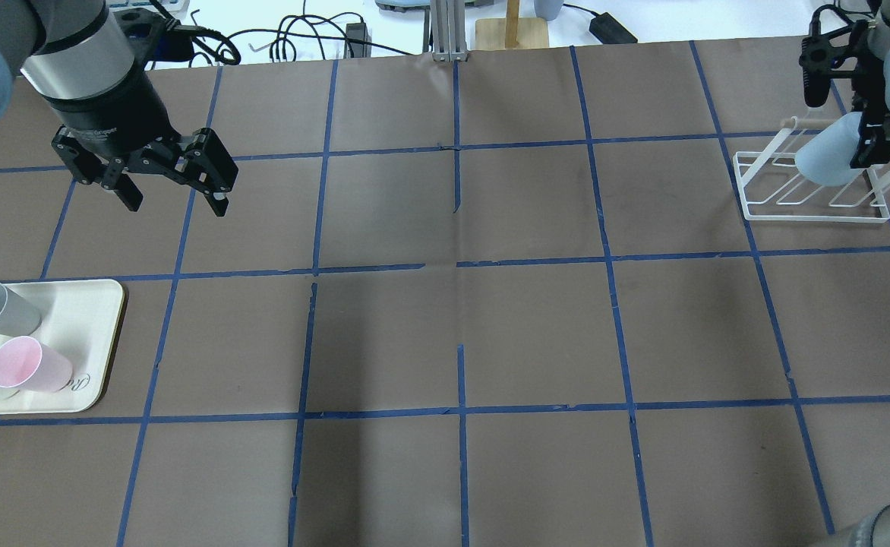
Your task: Transfer IKEA cup to right arm and place on rack
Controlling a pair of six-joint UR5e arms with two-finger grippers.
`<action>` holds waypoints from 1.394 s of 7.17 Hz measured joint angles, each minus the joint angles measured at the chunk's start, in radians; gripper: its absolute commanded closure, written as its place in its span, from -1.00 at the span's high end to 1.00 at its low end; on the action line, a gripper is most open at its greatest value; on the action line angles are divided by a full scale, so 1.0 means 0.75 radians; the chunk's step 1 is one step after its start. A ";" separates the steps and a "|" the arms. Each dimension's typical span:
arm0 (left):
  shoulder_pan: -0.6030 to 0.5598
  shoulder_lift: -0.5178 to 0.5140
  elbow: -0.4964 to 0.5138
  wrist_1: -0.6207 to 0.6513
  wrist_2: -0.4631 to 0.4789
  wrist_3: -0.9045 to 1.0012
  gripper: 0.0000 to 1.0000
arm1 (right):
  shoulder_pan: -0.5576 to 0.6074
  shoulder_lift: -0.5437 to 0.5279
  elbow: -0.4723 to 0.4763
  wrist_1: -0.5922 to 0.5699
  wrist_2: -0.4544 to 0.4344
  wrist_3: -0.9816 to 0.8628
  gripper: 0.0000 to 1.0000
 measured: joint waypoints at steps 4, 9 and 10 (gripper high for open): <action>0.001 -0.018 -0.013 0.066 -0.092 -0.038 1.00 | 0.000 0.018 0.006 -0.016 0.003 -0.006 1.00; 0.002 -0.013 -0.017 0.111 -0.097 -0.044 1.00 | -0.002 0.019 -0.025 -0.001 -0.007 -0.003 1.00; 0.001 -0.011 -0.017 0.111 -0.097 -0.044 1.00 | 0.000 0.005 -0.056 0.019 0.025 0.011 1.00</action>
